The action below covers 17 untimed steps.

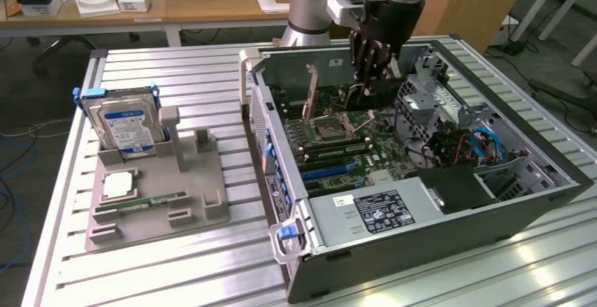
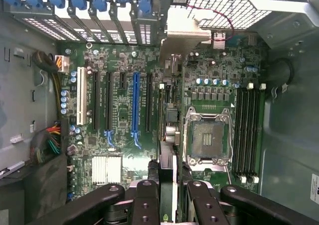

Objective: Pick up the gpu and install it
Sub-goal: 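Insert the gpu into the slot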

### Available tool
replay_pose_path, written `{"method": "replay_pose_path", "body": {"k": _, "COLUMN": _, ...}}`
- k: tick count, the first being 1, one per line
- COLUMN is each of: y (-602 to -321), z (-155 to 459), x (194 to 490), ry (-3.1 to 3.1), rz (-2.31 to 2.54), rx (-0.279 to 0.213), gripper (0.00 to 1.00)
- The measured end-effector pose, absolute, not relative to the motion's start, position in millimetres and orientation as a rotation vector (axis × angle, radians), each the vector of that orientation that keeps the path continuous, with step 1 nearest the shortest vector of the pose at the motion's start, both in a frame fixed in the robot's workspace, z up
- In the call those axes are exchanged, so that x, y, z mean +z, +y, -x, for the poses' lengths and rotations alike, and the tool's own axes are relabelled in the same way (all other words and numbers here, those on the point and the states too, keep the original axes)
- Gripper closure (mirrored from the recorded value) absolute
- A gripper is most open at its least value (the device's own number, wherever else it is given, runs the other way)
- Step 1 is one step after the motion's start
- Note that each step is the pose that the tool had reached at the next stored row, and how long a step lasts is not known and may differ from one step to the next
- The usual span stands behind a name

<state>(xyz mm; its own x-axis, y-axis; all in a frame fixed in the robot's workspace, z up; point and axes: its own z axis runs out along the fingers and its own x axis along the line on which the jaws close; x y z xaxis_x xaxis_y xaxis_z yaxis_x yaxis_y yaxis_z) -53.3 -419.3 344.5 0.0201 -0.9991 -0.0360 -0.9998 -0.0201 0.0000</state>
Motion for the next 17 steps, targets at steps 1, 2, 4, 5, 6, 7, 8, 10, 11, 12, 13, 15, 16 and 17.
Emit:
{"method": "replay_pose_path", "body": {"k": 1, "y": -419.3, "z": 53.3, "x": 344.4, "ry": 2.181, "rz": 2.225, "rx": 0.040, "gripper": 0.74}}
{"method": "replay_pose_path", "body": {"k": 2, "y": -419.3, "z": 53.3, "x": 344.4, "ry": 2.181, "rz": 2.225, "rx": 0.040, "gripper": 0.74}}
{"method": "replay_pose_path", "body": {"k": 4, "y": -419.3, "z": 53.3, "x": 344.4, "ry": 2.181, "rz": 2.225, "rx": 0.040, "gripper": 0.74}}
{"method": "replay_pose_path", "body": {"k": 5, "y": -419.3, "z": 53.3, "x": 344.4, "ry": 2.181, "rz": 2.225, "rx": 0.040, "gripper": 0.74}}
{"method": "replay_pose_path", "body": {"k": 6, "y": -419.3, "z": 53.3, "x": 344.3, "ry": 2.181, "rz": 2.225, "rx": 0.040, "gripper": 0.74}}
{"method": "replay_pose_path", "body": {"k": 7, "y": -419.8, "z": 53.2, "x": 344.1, "ry": 2.181, "rz": 2.225, "rx": 0.040, "gripper": 0.74}}
{"method": "replay_pose_path", "body": {"k": 8, "y": -420.5, "z": 53.2, "x": 344.1, "ry": 2.181, "rz": 2.225, "rx": 0.040, "gripper": 0.74}}
{"method": "replay_pose_path", "body": {"k": 10, "y": -421.8, "z": 53.3, "x": 344.0, "ry": 2.181, "rz": 2.225, "rx": 0.040, "gripper": 0.74}}
{"method": "replay_pose_path", "body": {"k": 11, "y": -422.2, "z": 53.3, "x": 343.8, "ry": 2.181, "rz": 2.225, "rx": 0.040, "gripper": 0.74}}
{"method": "replay_pose_path", "body": {"k": 12, "y": -422.5, "z": 53.3, "x": 343.3, "ry": 2.181, "rz": 2.225, "rx": 0.040, "gripper": 0.74}}
{"method": "replay_pose_path", "body": {"k": 13, "y": -422.8, "z": 53.3, "x": 342.4, "ry": 2.181, "rz": 2.225, "rx": 0.040, "gripper": 0.74}}
{"method": "replay_pose_path", "body": {"k": 15, "y": -423.0, "z": 53.3, "x": 339.0, "ry": 2.179, "rz": 2.226, "rx": 0.041, "gripper": 0.74}}
{"method": "replay_pose_path", "body": {"k": 16, "y": -423.4, "z": 53.2, "x": 337.2, "ry": 2.178, "rz": 2.228, "rx": 0.041, "gripper": 0.74}}
{"method": "replay_pose_path", "body": {"k": 17, "y": -424.3, "z": 53.2, "x": 335.4, "ry": 2.176, "rz": 2.229, "rx": 0.042, "gripper": 0.74}}
